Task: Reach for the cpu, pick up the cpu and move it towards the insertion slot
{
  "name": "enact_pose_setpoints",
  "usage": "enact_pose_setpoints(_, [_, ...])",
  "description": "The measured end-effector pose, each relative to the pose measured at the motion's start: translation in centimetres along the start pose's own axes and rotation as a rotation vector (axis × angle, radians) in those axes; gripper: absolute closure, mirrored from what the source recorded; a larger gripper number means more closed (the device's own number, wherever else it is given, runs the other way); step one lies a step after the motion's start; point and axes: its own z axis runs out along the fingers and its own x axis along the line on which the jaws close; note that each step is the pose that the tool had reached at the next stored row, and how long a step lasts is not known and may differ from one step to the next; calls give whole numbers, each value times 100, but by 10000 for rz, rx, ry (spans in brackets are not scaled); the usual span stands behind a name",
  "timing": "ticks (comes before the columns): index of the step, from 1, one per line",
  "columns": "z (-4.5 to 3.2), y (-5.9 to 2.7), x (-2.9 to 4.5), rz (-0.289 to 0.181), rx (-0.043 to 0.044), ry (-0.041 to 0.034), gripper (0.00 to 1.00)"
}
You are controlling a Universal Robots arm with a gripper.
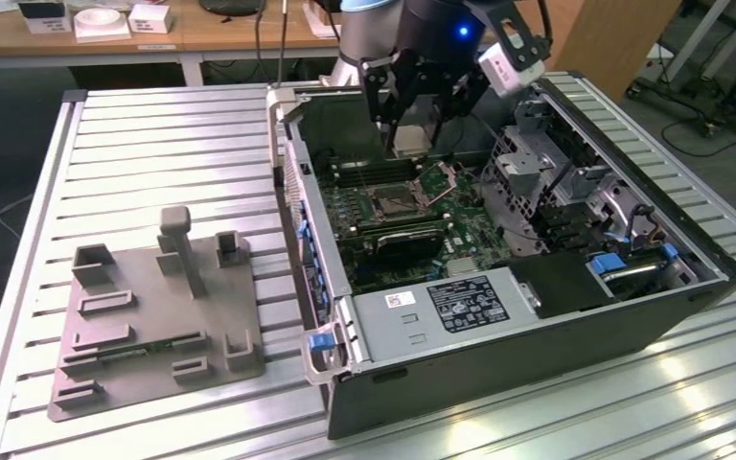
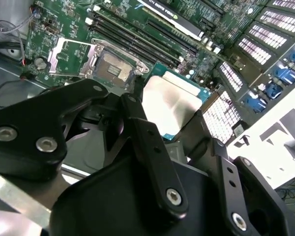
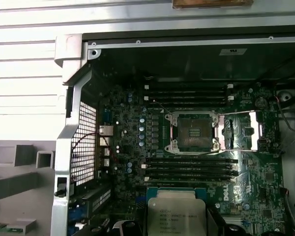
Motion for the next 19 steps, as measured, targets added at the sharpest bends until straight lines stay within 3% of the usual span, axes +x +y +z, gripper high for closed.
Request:
enact_pose_setpoints(9, [13, 96, -55, 0, -1, 0, 46])
enact_pose_setpoints(19, [20, 138, -177, 0, -1, 0, 46])
